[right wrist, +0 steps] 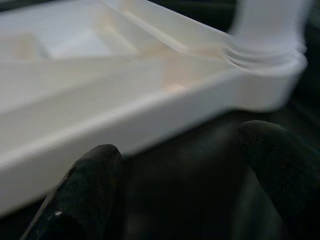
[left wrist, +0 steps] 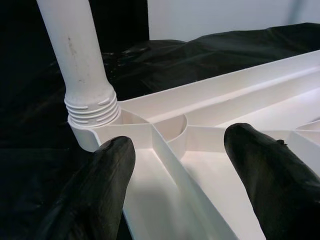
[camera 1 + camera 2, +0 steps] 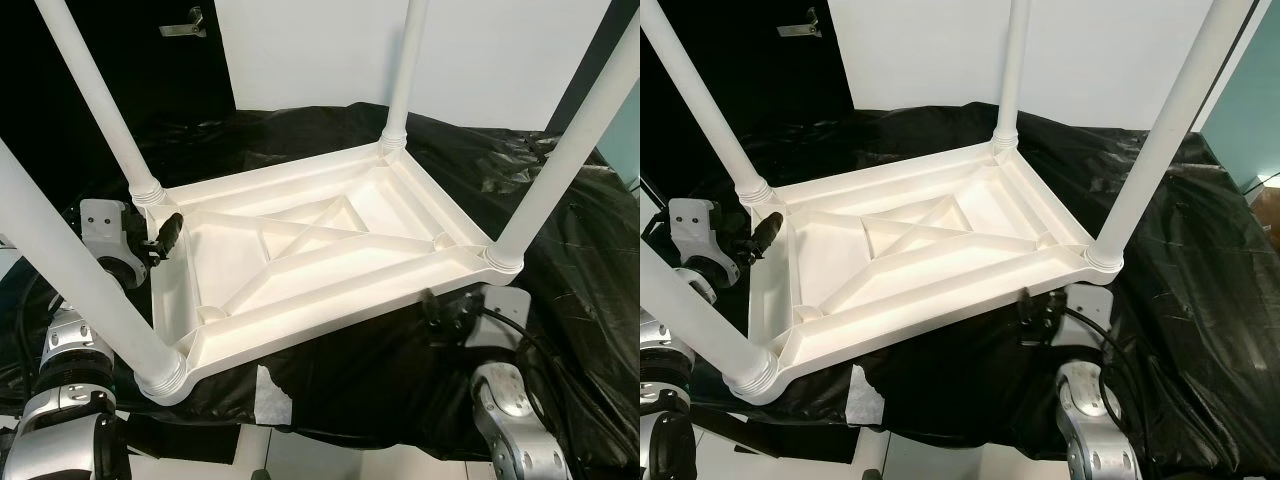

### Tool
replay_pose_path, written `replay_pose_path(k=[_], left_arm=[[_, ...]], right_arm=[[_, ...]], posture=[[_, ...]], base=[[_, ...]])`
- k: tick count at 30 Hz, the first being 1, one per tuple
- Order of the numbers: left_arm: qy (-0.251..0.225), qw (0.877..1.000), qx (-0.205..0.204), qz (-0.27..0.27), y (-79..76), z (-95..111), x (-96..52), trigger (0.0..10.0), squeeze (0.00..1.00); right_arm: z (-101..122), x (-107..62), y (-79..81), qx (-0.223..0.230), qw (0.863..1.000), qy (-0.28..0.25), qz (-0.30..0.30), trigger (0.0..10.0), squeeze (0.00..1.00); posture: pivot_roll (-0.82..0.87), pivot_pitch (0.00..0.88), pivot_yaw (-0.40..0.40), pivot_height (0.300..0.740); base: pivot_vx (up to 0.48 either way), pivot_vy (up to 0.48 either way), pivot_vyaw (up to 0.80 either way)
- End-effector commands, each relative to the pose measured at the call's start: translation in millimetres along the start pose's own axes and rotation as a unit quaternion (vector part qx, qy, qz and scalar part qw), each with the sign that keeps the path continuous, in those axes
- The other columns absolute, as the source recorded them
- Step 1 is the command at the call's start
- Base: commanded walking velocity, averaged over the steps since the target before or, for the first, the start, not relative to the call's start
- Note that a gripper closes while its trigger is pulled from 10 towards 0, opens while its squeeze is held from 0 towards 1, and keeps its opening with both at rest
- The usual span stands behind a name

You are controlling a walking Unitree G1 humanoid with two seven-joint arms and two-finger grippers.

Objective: Building children table

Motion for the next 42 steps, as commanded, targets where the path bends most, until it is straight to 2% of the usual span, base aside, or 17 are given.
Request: replay_pose_path(k=[1, 3, 6, 8, 9, 11, 12, 15, 22, 23, 26, 28, 29, 31, 34, 37, 42], left_arm=[[-0.004, 1.0, 0.001, -0.014, -7.0, 2.2, 5.4, 10.0, 0.0], [-0.016, 0.999, -0.006, -0.032, -9.7, 4.0, 6.4, 10.0, 0.0], [-0.024, 0.998, -0.015, -0.053, -13.3, 4.7, 5.9, 10.0, 0.0], [-0.035, 0.991, -0.049, -0.122, -26.7, 2.0, 1.6, 10.0, 0.0], [-0.035, 0.991, -0.049, -0.122, -26.7, 2.0, 1.6, 10.0, 0.0], [-0.05, 0.974, -0.097, -0.2, -42.2, 0.0, -7.0, 10.0, 0.0], [-0.05, 0.974, -0.097, -0.2, -42.2, 0.0, -7.0, 10.0, 0.0], [-0.101, 0.936, -0.143, -0.306, -62.7, 6.3, -28.9, 10.0, 0.0], [-0.144, 0.918, -0.154, -0.335, -70.0, 13.2, -44.8, 10.0, 0.0], [-0.17, 0.911, -0.162, -0.339, -69.9, 19.2, -53.6, 10.0, 0.0], [-0.194, 0.904, -0.168, -0.341, -70.0, 26.8, -62.1, 10.0, 0.0], [-0.234, 0.891, -0.175, -0.349, -75.4, 44.3, -79.1, 10.0, 0.0], [-0.234, 0.891, -0.175, -0.349, -75.4, 44.3, -79.1, 10.0, 0.0], [-0.251, 0.882, -0.174, -0.359, -86.9, 58.7, -95.2, 10.0, 0.0], [-0.253, 0.879, -0.175, -0.363, -94.5, 64.8, -102.4, 10.0, 0.0], [-0.258, 0.872, -0.186, -0.372, -114.8, 78.5, -120.6, 10.0, 0.0], [-0.265, 0.869, -0.194, -0.371, -126.3, 85.0, -129.3, 10.0, 0.0]], right_arm=[[0.6, -1.4, -4.9, -0.003, 1.0, 0.002, -0.018, 10.0, 0.0], [-2.6, -1.6, -16.1, -0.002, 0.998, 0.012, -0.055, 10.0, 0.0], [-4.4, 0.8, -20.5, 0.002, 0.997, 0.017, -0.069, 10.0, 0.0], [-4.5, 10.2, -25.8, 0.011, 0.995, 0.023, -0.091, 10.0, 0.0], [-4.5, 10.2, -25.8, 0.011, 0.995, 0.023, -0.091, 10.0, 0.0], [-0.5, 23.2, -28.0, 0.018, 0.994, 0.022, -0.103, 10.0, 0.0], [-0.5, 23.2, -28.0, 0.018, 0.994, 0.022, -0.103, 10.0, 0.0], [9.2, 42.7, -27.7, 0.027, 0.993, 0.013, -0.111, 10.0, 0.0], [13.0, 50.6, -24.2, 0.03, 0.994, 0.015, -0.105, 10.0, 0.0], [11.3, 53.7, -24.0, 0.03, 0.994, 0.026, -0.104, 10.0, 0.0], [10.1, 57.4, -23.6, 0.029, 0.994, 0.036, -0.101, 10.0, 0.0], [11.8, 67.9, -24.8, 0.023, 0.994, 0.044, -0.095, 10.0, 0.0], [11.8, 67.9, -24.8, 0.023, 0.994, 0.044, -0.095, 10.0, 0.0], [16.3, 79.0, -25.7, 0.019, 0.995, 0.042, -0.088, 10.0, 0.0], [20.6, 85.9, -25.4, 0.014, 0.996, 0.036, -0.081, 10.0, 0.0], [33.3, 109.0, -18.6, -0.002, 0.999, 0.03, -0.042, 10.0, 0.0], [39.1, 121.2, -14.0, -0.006, 0.999, 0.031, -0.028, 10.0, 0.0]], posture=[[-0.06, 0.044, 0.003, 0.74], [-0.06, 0.044, 0.007, 0.74], [-0.06, 0.049, 0.007, 0.74], [-0.06, 0.047, 0.008, 0.74], [-0.06, 0.047, 0.008, 0.74], [-0.05, 0.044, 0.004, 0.74], [-0.05, 0.044, 0.004, 0.74], [-0.05, 0.037, -0.008, 0.74], [-0.05, 0.036, -0.021, 0.74], [-0.05, 0.041, -0.031, 0.74], [-0.05, 0.042, -0.036, 0.74], [-0.04, 0.05, -0.05, 0.74], [-0.04, 0.05, -0.05, 0.74], [-0.03, 0.055, -0.055, 0.74], [-0.02, 0.058, -0.059, 0.74], [0.0, 0.06, -0.062, 0.74], [0.01, 0.061, -0.072, 0.74]], base=[[0.0, 0.0, 0.0], [0.0, 0.0, 0.0], [0.0, 0.0, 0.0], [0.0, 0.0, 0.0], [0.0, 0.0, 0.0], [0.0, 0.0, 0.0], [0.0, 0.0, 0.0], [0.0, 0.0, 0.0], [0.0, 0.0, 0.0], [0.0, 0.0, 0.0], [0.0, 0.0, 0.0], [0.0, 0.0, 0.0], [0.0, 0.0, 0.0], [0.0, 0.0, 0.0], [0.0, 0.0, 0.0], [0.0, 0.0, 0.0], [0.0, 0.0, 0.0]])
Point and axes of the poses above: a point about 5 cm out from each wrist's last joint towards the gripper, its own x axis pointing out of the wrist towards the gripper, its own z axis along the axis of the wrist's last joint, y = z × x, the point moved 3 cm from there along x, pointing out of the wrist towards the gripper, and after that the axes turned 13 degrees about x, right-handed, at the moved point
